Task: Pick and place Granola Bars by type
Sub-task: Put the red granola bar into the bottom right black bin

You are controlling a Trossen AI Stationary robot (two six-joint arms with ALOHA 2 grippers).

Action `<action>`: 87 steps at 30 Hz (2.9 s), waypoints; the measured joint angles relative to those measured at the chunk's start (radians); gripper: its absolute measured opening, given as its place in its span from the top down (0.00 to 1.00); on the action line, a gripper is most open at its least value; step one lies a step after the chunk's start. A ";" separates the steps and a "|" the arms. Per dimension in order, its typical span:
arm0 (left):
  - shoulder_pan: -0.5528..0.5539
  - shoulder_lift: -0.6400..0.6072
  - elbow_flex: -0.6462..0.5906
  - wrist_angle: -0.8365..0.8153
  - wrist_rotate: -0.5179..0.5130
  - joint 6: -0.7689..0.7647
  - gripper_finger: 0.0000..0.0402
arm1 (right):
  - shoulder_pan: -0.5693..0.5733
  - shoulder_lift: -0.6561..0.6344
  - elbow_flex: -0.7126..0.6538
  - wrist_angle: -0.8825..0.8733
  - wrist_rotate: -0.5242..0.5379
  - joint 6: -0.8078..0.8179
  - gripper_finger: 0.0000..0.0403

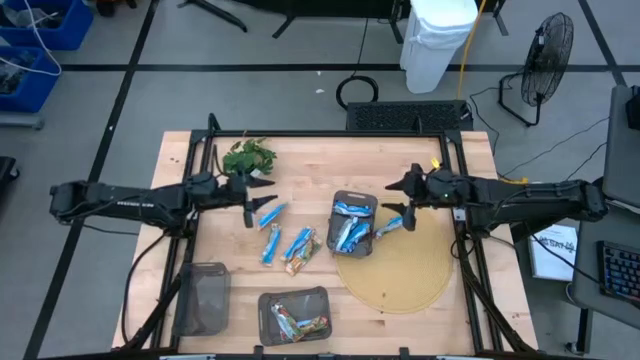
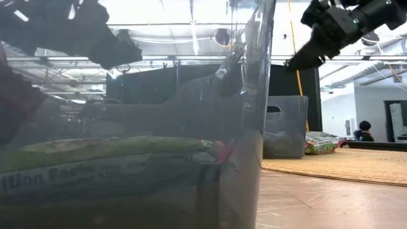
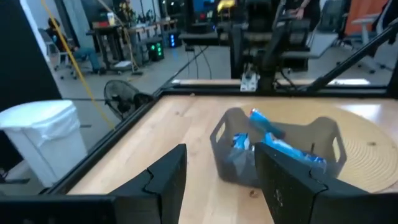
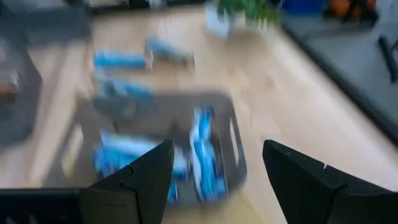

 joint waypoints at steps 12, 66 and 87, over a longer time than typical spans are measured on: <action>0.006 -0.030 -0.004 0.000 0.035 0.033 0.52 | 0.077 0.201 0.002 -0.208 -0.002 0.019 0.41; 0.006 -0.030 -0.004 -0.023 0.035 0.000 0.52 | 0.124 0.397 0.002 -0.317 0.023 0.151 0.51; 0.006 -0.030 -0.004 -0.022 0.035 -0.001 0.52 | 0.124 0.397 -0.065 -0.284 0.024 0.176 0.51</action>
